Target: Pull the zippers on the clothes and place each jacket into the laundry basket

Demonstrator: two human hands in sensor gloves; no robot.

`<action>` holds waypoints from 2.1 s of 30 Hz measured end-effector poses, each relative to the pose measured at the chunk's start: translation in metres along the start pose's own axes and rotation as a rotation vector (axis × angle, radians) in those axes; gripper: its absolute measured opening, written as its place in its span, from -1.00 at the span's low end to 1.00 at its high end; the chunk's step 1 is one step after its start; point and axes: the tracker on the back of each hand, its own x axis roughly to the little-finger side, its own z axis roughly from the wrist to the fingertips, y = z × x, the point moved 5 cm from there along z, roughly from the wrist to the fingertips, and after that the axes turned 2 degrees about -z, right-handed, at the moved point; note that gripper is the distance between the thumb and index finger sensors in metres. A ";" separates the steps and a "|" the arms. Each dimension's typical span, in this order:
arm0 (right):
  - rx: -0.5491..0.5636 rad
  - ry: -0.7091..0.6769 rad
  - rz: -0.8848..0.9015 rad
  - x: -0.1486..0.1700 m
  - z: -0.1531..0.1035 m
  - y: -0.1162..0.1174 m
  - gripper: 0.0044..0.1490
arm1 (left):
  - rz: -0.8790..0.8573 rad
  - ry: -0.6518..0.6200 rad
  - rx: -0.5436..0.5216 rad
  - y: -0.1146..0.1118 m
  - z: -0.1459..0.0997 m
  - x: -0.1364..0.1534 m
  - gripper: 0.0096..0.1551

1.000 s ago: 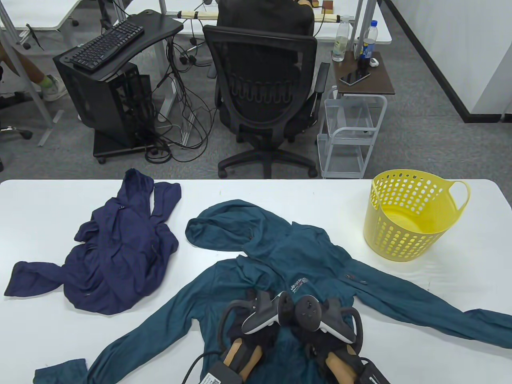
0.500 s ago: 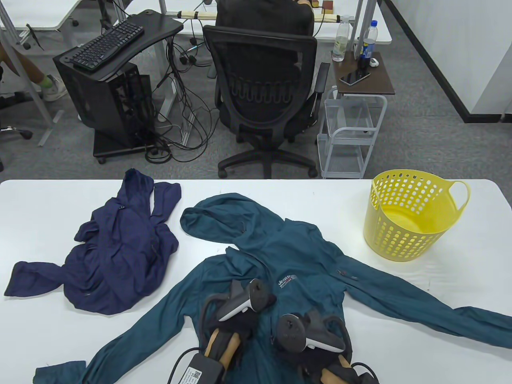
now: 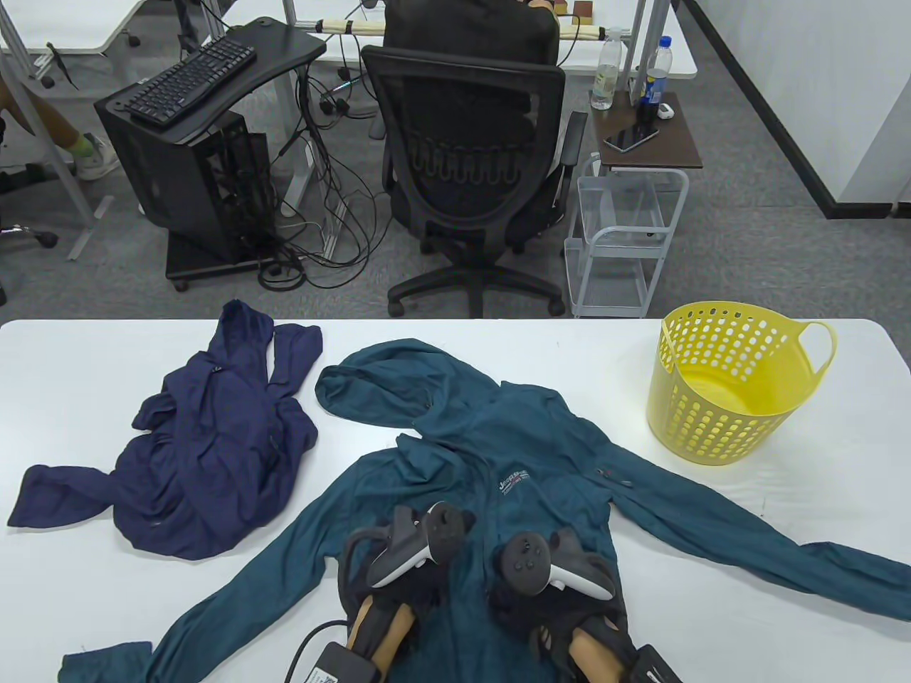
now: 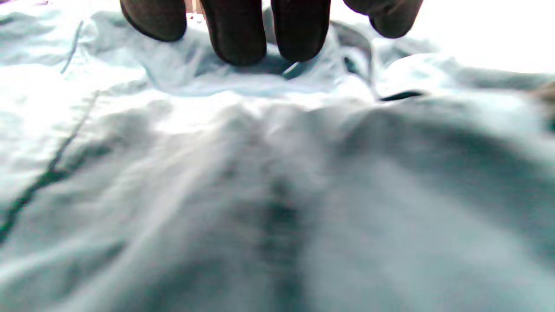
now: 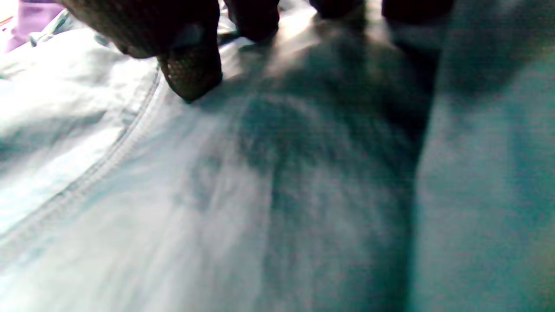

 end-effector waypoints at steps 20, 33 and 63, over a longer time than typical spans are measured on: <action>0.223 0.020 -0.059 0.012 -0.008 -0.019 -0.45 | 0.042 0.039 0.243 -0.052 0.030 -0.018 -0.37; 0.092 -0.177 -0.204 -0.053 -0.027 0.004 -0.45 | -0.125 0.077 0.224 -0.046 0.040 0.035 -0.40; 0.314 0.092 0.034 0.031 -0.006 -0.025 -0.44 | 0.000 -0.005 0.269 -0.054 0.029 -0.033 -0.35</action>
